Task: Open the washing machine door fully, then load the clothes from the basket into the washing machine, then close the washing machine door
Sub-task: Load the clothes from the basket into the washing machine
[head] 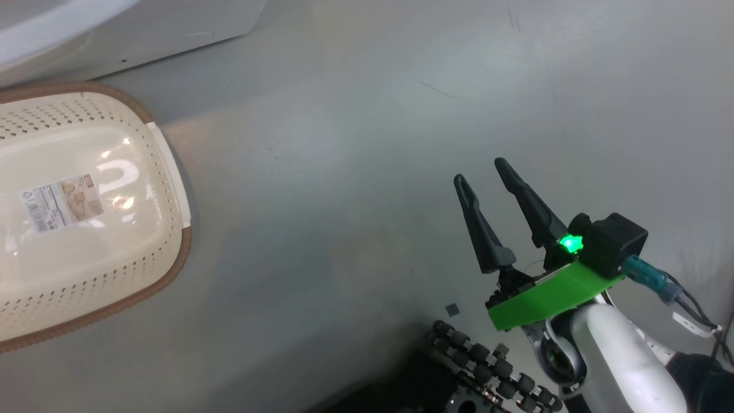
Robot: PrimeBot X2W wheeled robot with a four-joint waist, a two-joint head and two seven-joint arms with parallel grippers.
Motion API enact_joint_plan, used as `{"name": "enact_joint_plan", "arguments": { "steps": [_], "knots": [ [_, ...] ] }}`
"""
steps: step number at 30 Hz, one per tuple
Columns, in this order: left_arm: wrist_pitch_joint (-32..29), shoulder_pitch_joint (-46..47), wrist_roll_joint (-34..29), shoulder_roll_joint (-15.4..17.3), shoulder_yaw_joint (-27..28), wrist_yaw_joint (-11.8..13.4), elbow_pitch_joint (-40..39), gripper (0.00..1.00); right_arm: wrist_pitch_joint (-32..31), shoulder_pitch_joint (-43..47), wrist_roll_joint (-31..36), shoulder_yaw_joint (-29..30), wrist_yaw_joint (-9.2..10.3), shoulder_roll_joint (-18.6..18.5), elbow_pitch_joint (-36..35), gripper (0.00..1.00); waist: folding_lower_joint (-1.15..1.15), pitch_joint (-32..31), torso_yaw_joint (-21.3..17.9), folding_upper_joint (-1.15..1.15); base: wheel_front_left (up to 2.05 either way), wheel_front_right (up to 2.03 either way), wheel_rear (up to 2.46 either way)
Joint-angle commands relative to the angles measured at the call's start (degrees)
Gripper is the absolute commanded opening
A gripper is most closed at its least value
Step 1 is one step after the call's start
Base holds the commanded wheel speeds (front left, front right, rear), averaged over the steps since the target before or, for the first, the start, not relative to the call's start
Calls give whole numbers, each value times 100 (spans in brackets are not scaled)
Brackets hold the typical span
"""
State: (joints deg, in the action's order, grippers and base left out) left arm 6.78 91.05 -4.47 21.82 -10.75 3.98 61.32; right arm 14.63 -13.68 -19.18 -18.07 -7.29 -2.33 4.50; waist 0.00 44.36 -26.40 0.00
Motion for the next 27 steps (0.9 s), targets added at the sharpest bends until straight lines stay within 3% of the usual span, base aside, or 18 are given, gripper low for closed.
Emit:
{"name": "enact_joint_plan", "arguments": {
  "steps": [1,5,7,12,13,17,18,19,27],
  "knots": [
    [-81,335,-55,231,-20,-18,-134,0,37,216,-42,-73,-20,-54,-142,100,0,-18,-8,0,0,0,0],
    [-565,496,-71,142,-133,-132,158,3,37,260,-47,-48,-20,-54,-123,100,0,-72,18,0,0,0,0],
    [-776,572,-100,107,-209,-192,265,0,37,261,-55,-43,-20,-54,-122,100,0,-105,36,0,0,0,0],
    [-1386,704,-100,8,-346,-431,549,7,37,277,-45,-51,-20,-54,-114,100,0,-168,73,0,0,0,0],
    [-1462,719,-71,-8,-350,-500,588,11,37,282,-48,-57,-20,-54,-112,100,0,-178,72,0,0,0,0],
    [-1646,732,39,-55,-379,-779,707,49,37,314,-49,-70,-20,-54,-106,100,0,-215,59,0,0,0,0],
    [-1657,728,55,-59,-385,-794,719,86,37,319,-47,-69,-20,-54,-103,100,0,-223,57,0,0,0,0],
    [-1673,723,70,-62,-392,-806,733,100,37,324,-45,-61,-20,-54,-101,100,0,-229,57,0,0,0,0],
    [-1865,700,197,-118,-376,-630,841,100,37,325,-25,-7,-20,-54,-80,100,0,-312,115,0,0,0,0]
  ]
}}
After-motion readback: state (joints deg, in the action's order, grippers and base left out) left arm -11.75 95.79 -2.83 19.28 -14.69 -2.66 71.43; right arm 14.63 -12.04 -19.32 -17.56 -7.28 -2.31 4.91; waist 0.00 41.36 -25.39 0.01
